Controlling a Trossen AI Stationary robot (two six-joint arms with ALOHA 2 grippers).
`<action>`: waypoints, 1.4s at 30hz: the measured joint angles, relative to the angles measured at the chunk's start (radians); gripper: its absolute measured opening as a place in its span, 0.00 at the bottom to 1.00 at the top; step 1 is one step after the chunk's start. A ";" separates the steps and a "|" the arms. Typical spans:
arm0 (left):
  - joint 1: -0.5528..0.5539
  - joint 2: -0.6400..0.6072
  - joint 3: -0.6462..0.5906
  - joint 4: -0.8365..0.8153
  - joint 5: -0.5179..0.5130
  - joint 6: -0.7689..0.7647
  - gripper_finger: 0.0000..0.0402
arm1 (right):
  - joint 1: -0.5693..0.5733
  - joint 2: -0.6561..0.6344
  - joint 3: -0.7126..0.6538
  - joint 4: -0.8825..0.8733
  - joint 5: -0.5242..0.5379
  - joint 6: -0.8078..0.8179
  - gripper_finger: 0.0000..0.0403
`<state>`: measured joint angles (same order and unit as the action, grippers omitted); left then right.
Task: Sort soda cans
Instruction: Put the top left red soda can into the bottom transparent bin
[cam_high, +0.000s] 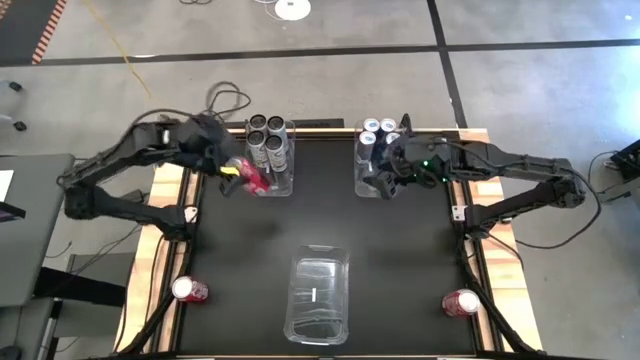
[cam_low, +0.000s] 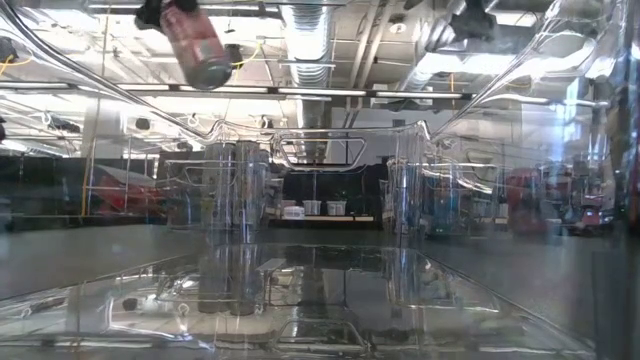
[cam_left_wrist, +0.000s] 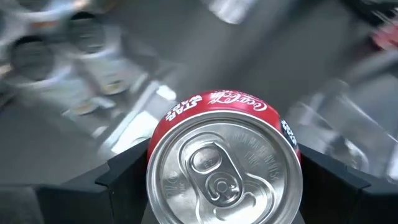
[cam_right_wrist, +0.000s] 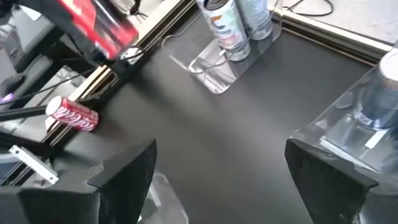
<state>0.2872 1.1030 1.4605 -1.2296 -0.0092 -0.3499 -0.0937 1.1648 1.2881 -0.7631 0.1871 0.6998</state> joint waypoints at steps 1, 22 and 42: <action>-0.037 0.016 0.000 0.018 0.003 -0.007 0.77 | 0.004 -0.001 0.000 0.000 0.000 -0.001 0.92; -0.568 0.425 0.085 0.418 -0.022 0.031 0.77 | 0.058 -0.064 0.001 -0.246 -0.028 -0.089 0.92; -0.600 0.725 0.148 0.322 -0.136 0.095 0.77 | 0.378 -0.046 0.001 -0.358 0.002 0.130 0.92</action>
<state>-0.3130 1.8284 1.6089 -0.9078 -0.1450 -0.2550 0.2848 1.1191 1.2892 -1.1211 0.1891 0.8298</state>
